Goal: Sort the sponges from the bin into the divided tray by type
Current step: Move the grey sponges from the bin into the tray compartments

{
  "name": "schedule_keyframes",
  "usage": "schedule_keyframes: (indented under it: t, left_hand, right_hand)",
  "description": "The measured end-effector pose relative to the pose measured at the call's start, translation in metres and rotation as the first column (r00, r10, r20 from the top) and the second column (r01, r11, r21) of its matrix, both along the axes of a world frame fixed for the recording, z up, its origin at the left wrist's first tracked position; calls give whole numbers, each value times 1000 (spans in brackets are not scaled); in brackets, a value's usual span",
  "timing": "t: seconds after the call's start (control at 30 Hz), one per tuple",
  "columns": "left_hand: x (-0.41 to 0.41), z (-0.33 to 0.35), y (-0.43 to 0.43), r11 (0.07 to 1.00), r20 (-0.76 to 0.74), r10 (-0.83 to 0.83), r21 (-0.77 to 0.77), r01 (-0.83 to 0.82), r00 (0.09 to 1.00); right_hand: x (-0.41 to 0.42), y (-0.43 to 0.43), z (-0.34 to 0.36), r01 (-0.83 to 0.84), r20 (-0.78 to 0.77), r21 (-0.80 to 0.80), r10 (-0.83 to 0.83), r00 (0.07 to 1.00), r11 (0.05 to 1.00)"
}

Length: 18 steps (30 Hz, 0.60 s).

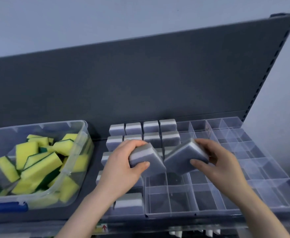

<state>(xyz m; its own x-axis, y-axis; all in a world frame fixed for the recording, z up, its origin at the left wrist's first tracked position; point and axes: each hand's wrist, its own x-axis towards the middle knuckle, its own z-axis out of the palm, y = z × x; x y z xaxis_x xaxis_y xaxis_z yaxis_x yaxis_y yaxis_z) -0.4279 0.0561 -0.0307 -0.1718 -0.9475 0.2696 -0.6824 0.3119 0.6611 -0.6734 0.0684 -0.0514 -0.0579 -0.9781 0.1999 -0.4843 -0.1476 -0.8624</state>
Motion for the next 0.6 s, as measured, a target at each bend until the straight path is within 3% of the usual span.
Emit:
schedule_keyframes:
  t: [0.3,0.43,0.6]
  left_hand:
    - [-12,-18,-10,989,169,-78,141,55,982]
    - [-14,-22,-11,983,245,-113,168,73,963]
    - [-22,-18,-13,978,383,-156,188,88,911]
  right_hand:
    - [-15,-8,-28,-60,10,145,59,998,988]
    - [-14,-9,-21,-107,-145,158,130,981,982]
    - [2,-14,-2,-189,-401,203,257,879,961]
